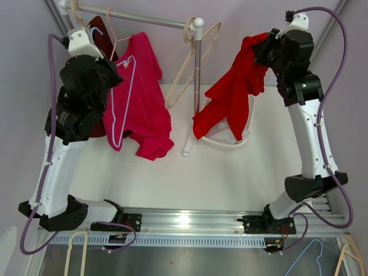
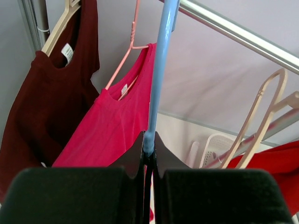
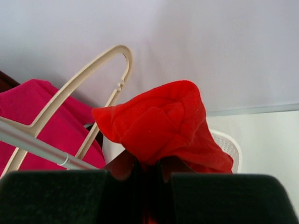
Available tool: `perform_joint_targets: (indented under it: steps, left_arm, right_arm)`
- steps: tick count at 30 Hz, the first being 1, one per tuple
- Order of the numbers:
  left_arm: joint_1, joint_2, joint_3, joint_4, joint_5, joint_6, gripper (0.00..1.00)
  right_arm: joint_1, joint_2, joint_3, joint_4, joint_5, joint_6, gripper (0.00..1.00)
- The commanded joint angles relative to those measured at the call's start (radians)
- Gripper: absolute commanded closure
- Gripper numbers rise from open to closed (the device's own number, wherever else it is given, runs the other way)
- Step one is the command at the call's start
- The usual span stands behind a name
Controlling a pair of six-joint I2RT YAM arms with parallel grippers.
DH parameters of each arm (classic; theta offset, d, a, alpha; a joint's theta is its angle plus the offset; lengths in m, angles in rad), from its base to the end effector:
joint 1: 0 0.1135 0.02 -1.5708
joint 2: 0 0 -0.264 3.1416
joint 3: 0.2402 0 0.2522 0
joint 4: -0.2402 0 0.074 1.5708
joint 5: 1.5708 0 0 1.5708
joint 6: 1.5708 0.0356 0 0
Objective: Remove the t-shirt from the hanger
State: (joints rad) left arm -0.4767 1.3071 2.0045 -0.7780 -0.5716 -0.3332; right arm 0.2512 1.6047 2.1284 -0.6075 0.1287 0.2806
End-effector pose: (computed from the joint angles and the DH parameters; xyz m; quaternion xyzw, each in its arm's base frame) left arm 0.1901 -0.0765 0.5633 -0.1401 0.7171 -0.0658 0.6796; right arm 0.3111 0.0751 0.5427 0.0543 0.7339 0.1318 0.6642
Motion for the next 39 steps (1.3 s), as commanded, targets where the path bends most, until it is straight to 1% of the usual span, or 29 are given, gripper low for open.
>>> perform_joint_targets:
  steps: [1,2,3,4,5,7,8,10,11,13,14,15,18,19,21,25,26,30,31,33,36,38,39]
  left_arm:
    - [0.035,0.018,-0.019,0.133,0.027,0.033,0.99]
    - [0.039,0.024,-0.035,0.15,0.051,0.039,0.99]
    - [0.047,0.033,-0.042,0.172,0.109,0.058,0.99]
    - [0.049,0.04,-0.056,0.21,0.128,0.066,0.99]
    - [0.049,0.044,-0.064,0.224,0.137,0.072,0.99]
    - [0.05,0.063,-0.075,0.264,0.185,0.089,0.99]
    - [0.05,0.07,-0.073,0.273,0.203,0.094,0.99]
    - [0.05,0.09,-0.073,0.298,0.271,0.103,0.99]
    - [0.05,0.096,-0.073,0.307,0.292,0.103,0.99]
    - [0.05,0.112,-0.072,0.33,0.34,0.112,0.99]
    - [0.05,0.116,-0.067,0.333,0.361,0.112,0.99]
    - [0.05,0.122,-0.061,0.341,0.365,0.114,0.99]
    - [0.05,0.147,-0.018,0.329,0.352,0.125,0.99]
    - [0.05,0.153,0.018,0.322,0.349,0.129,0.99]
    - [0.05,0.165,0.031,0.321,0.354,0.141,0.99]
    - [0.05,0.178,0.046,0.348,0.361,0.164,0.99]
    - [0.05,0.182,0.053,0.35,0.365,0.164,0.99]
    - [0.05,0.224,0.103,0.329,0.386,0.155,0.99]
    - [0.05,0.242,0.106,0.327,0.398,0.152,0.99]
    - [0.05,0.256,0.111,0.335,0.406,0.149,0.99]
    - [0.05,0.282,0.111,0.361,0.42,0.163,0.99]
    - [0.05,0.306,0.112,0.379,0.455,0.184,0.99]
    - [0.05,0.32,0.12,0.378,0.461,0.189,0.99]
  right_arm:
    - [-0.024,0.038,0.021,0.063,-0.083,-0.005,1.0]
    - [-0.027,0.04,-0.005,0.058,-0.098,0.002,1.0]
    - [-0.027,0.037,-0.048,0.075,-0.109,0.008,1.0]
    - [-0.029,0.017,-0.17,0.095,-0.118,0.035,1.0]
    - [-0.029,0.003,-0.242,0.119,-0.168,0.046,1.0]
    - [-0.027,-0.02,-0.393,0.202,-0.193,0.08,1.0]
    - [-0.027,-0.037,-0.538,0.227,-0.213,0.118,1.0]
    - [-0.021,-0.038,-0.68,0.302,-0.231,0.156,1.0]
    - [-0.018,-0.022,-0.8,0.325,-0.235,0.188,1.0]
    - [-0.004,0.023,-0.869,0.348,-0.227,0.207,1.0]
    - [0.0,0.055,-0.877,0.333,-0.221,0.209,1.0]
    - [0.008,0.123,-0.855,0.278,-0.212,0.192,1.0]
    - [0.036,0.225,-0.776,0.172,-0.144,0.155,1.0]
    - [0.037,0.234,-0.769,0.167,-0.138,0.152,0.99]
    - [0.036,0.245,-0.763,0.16,-0.138,0.146,0.97]
    - [0.028,0.226,-0.748,0.156,-0.143,0.135,0.81]
    - [0.028,0.216,-0.745,0.157,-0.144,0.132,0.8]
    - [0.025,0.187,-0.713,0.129,-0.136,0.121,0.81]
    - [0.025,0.19,-0.705,0.124,-0.135,0.117,0.85]
    - [0.023,0.199,-0.699,0.126,-0.13,0.111,0.87]
    - [0.025,0.247,-0.677,0.118,-0.13,0.097,0.88]
    - [0.025,0.297,-0.665,0.111,-0.129,0.088,0.87]
    - [0.025,0.319,-0.653,0.107,-0.1,0.083,0.86]
